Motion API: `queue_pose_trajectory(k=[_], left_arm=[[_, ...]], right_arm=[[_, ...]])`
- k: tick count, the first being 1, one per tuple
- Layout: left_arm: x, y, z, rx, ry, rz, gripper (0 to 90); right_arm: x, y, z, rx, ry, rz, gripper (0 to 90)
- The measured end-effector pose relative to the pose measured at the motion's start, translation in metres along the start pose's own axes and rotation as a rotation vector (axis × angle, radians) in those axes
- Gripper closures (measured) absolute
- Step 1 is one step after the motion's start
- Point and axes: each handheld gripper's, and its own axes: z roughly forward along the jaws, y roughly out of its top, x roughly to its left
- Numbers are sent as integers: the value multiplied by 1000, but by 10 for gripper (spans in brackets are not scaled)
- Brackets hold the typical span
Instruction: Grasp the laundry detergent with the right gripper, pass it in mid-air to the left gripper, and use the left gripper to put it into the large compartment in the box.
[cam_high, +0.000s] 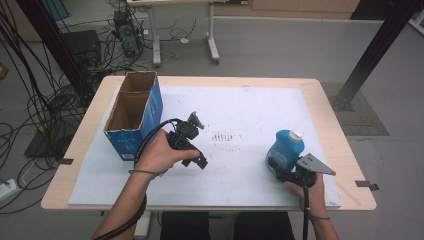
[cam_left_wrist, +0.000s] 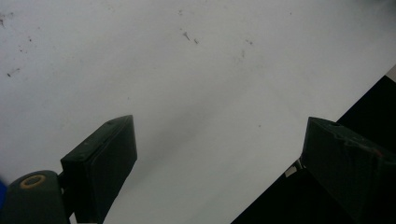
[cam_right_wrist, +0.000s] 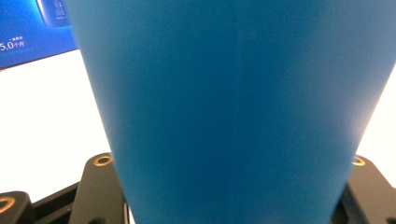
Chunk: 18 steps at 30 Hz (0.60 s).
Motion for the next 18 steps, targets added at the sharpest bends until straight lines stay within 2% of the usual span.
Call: queue_pose_trajectory(k=[18], left_arm=[[0,1,1,0,0,0,107]], right_arm=[[0,0,0,-1,0,0,398]])
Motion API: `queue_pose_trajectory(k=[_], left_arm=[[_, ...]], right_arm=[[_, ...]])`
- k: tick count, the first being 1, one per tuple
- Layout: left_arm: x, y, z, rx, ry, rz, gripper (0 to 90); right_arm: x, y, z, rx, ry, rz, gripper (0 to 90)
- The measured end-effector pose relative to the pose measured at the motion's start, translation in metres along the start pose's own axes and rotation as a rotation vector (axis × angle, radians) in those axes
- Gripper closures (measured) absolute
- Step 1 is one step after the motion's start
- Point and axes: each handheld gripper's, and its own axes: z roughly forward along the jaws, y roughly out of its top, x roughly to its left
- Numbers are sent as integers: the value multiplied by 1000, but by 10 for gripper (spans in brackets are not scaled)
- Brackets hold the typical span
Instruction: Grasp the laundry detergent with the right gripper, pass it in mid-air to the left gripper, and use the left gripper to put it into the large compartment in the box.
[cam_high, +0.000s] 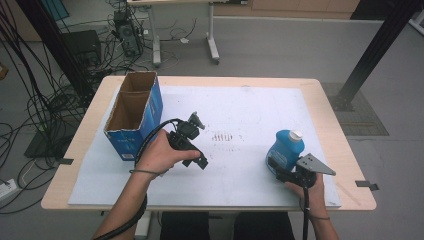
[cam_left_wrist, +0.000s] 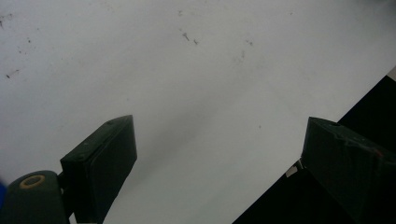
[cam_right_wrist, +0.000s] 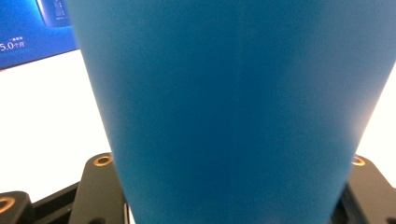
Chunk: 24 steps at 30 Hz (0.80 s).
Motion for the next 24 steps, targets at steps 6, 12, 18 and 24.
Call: queue_pose_trajectory(k=[6,12,18,24], left_arm=[[0,0,0,-2,0,-1,107],[0,0,0,-1,-1,1,107],[-1,1,0,-5,-1,3,107],[-2,1,-1,-4,0,6,107]], right_arm=[[0,0,0,0,0,1,397],[0,0,0,-1,1,2,397],[0,0,0,0,0,2,396],[0,0,0,0,0,2,396]])
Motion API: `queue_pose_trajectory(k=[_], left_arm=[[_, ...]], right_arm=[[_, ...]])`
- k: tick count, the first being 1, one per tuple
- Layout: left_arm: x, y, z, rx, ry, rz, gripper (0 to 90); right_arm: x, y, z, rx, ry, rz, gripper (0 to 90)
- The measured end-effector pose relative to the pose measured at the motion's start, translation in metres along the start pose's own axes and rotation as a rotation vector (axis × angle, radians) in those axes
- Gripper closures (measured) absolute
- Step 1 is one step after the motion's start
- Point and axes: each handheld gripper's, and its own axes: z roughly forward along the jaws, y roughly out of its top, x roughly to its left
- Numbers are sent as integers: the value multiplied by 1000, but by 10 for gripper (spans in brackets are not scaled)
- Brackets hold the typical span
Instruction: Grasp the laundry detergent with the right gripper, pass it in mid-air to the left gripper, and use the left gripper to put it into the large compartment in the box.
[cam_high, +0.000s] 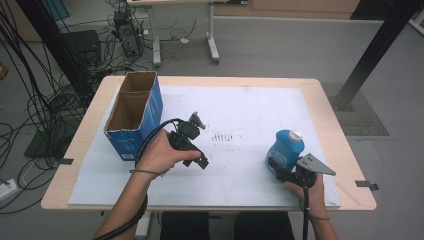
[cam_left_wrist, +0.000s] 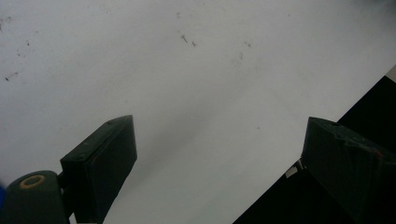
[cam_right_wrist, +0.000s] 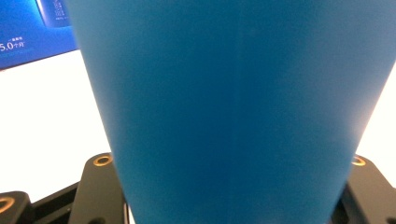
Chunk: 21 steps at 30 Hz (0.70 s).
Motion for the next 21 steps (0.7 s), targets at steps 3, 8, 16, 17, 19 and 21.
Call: queue_pose_trajectory(k=[3,8,16,17,19,21], left_arm=[[0,0,0,2,2,1,107],[0,1,0,3,2,1,107],[-1,3,-3,-1,3,3,107],[-2,3,-2,0,3,5,107],[-3,4,-2,3,2,9,107],[-3,4,-1,-1,0,5,107]], right_arm=[[0,0,0,0,0,0,397],[0,0,0,0,-1,-1,397],[0,0,0,-1,-1,-2,397],[0,0,0,-1,-1,-1,397],[0,0,0,-1,-1,-1,397],[0,0,0,0,-2,-1,397]])
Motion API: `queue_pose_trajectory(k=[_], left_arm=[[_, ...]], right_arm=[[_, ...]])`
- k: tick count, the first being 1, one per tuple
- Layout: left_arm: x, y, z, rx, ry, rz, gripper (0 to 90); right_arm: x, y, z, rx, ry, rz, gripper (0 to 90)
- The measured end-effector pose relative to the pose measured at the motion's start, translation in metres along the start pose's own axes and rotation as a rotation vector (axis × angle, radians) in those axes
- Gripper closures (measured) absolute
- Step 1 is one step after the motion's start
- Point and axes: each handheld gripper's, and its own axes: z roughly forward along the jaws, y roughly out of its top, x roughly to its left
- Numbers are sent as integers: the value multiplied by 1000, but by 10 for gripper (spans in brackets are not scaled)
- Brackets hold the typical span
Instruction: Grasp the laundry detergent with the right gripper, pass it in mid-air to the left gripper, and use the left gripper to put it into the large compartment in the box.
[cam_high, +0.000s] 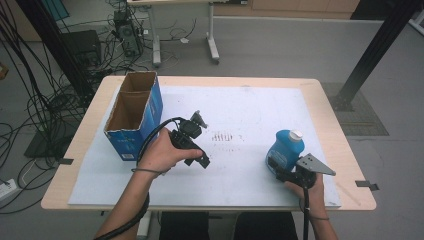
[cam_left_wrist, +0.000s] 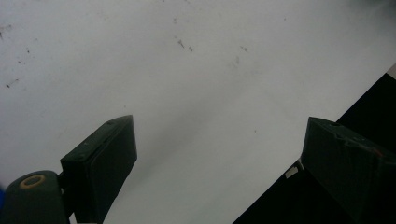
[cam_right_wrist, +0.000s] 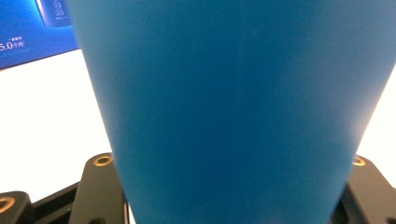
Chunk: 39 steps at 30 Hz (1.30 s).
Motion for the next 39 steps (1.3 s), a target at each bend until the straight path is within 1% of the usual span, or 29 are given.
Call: queue_pose_trajectory(k=[8,17,21,22,24,26,28,31,34,35,36,37,38,39], left_arm=[[2,-1,-1,-11,-2,-10,107],[2,-1,-1,-14,-1,-5,107],[3,0,-2,-19,-3,2,107],[3,1,-4,-19,-2,7,107],[4,1,-6,-22,-1,15,107],[4,2,-9,-24,-1,20,107],[5,2,-10,-25,0,26,107],[6,4,-14,-26,2,41,107],[6,5,-19,-31,5,49,107],[6,5,-19,-31,5,49,107],[5,5,-22,-32,10,56,107],[5,5,-22,-32,10,56,107],[4,5,-26,-30,15,68,107],[4,5,-26,-30,15,68,107]], right_arm=[[0,0,0,0,-1,0,397],[0,1,0,1,0,3,400],[-3,1,-1,4,16,19,403],[-6,2,-2,3,35,53,404],[-7,3,-2,3,39,56,404],[-7,4,-3,6,52,58,404],[-6,5,-2,10,58,52,404],[-5,9,0,28,86,37,405],[-5,13,1,37,110,33,405],[-5,13,1,37,110,33,405],[-5,18,2,45,131,22,405],[-5,18,2,45,131,22,405],[-5,23,2,54,153,6,405],[-6,26,2,62,165,-3,405]])
